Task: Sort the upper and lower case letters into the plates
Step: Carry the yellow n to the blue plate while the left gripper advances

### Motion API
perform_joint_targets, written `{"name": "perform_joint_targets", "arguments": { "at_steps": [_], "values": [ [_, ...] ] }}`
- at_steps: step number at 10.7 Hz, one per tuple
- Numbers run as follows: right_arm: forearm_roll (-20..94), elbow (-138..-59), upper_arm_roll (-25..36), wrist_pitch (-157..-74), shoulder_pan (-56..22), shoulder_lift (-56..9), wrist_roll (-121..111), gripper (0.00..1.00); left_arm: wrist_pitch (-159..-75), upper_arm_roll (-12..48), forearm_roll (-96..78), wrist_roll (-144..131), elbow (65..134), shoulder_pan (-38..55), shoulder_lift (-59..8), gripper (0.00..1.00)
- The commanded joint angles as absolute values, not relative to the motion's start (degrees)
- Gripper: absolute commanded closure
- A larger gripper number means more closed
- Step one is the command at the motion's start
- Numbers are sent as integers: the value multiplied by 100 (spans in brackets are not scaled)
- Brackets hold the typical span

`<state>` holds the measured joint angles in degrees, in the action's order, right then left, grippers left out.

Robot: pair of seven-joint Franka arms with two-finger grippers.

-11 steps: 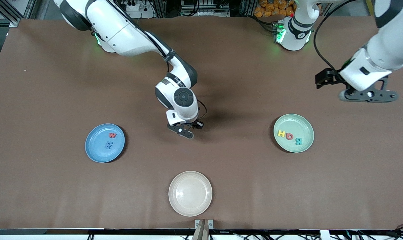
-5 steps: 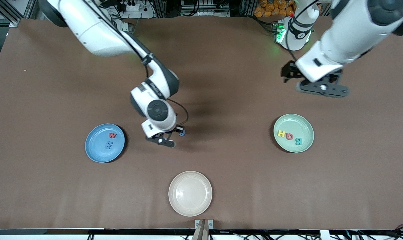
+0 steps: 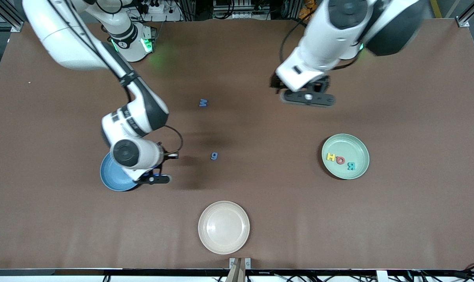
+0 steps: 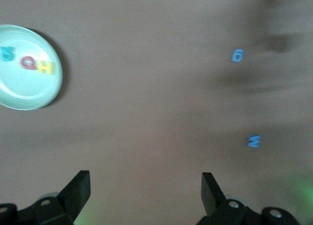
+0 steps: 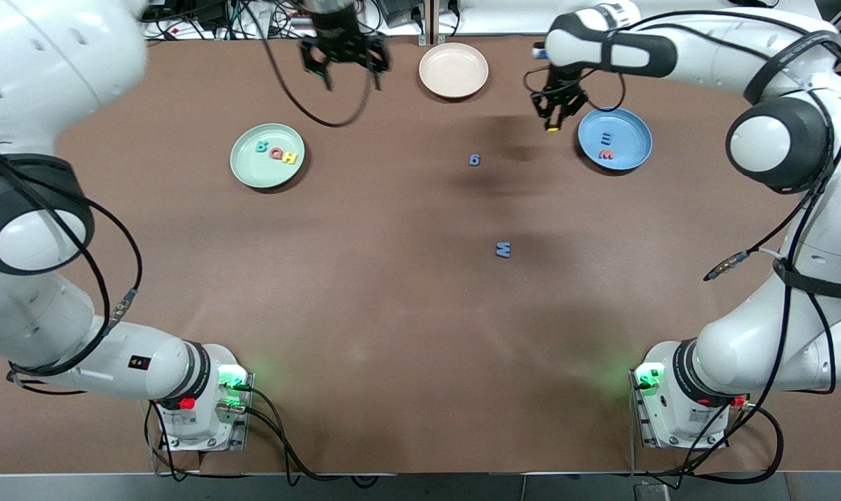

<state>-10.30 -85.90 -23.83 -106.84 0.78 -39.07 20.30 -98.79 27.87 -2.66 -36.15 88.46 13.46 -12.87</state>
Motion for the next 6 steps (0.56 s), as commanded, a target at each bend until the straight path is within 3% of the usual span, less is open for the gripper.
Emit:
{"name": "perform_joint_targets", "arguments": {
  "at_steps": [1, 3, 4, 5, 6],
  "values": [
    [-1028, -8701, -2558, -10547, 701, -3814, 840, 100, -10413, 2786, -361, -4025, 8745, 1878, -1817, 0],
    [-1020, -8701, -2549, -10547, 1114, -3867, -110, 100, -11010, 2655, -282, -4243, 8736, 2633, -2265, 0],
    [-1020, -8701, -2540, -10556, 1221, -3876, -445, 96, -11265, 2202, -125, -4593, 8728, 3272, -2442, 0],
    [-1020, -8701, -2531, -10556, 1274, -3885, -622, 64, -11346, 1736, -114, -4727, 8580, 3861, -2670, 0],
    [-1011, -8719, -2531, -10573, 1318, -3893, -650, 1, -11364, 1644, -114, -4798, 8352, 4085, -2994, 0]
  ]
}}
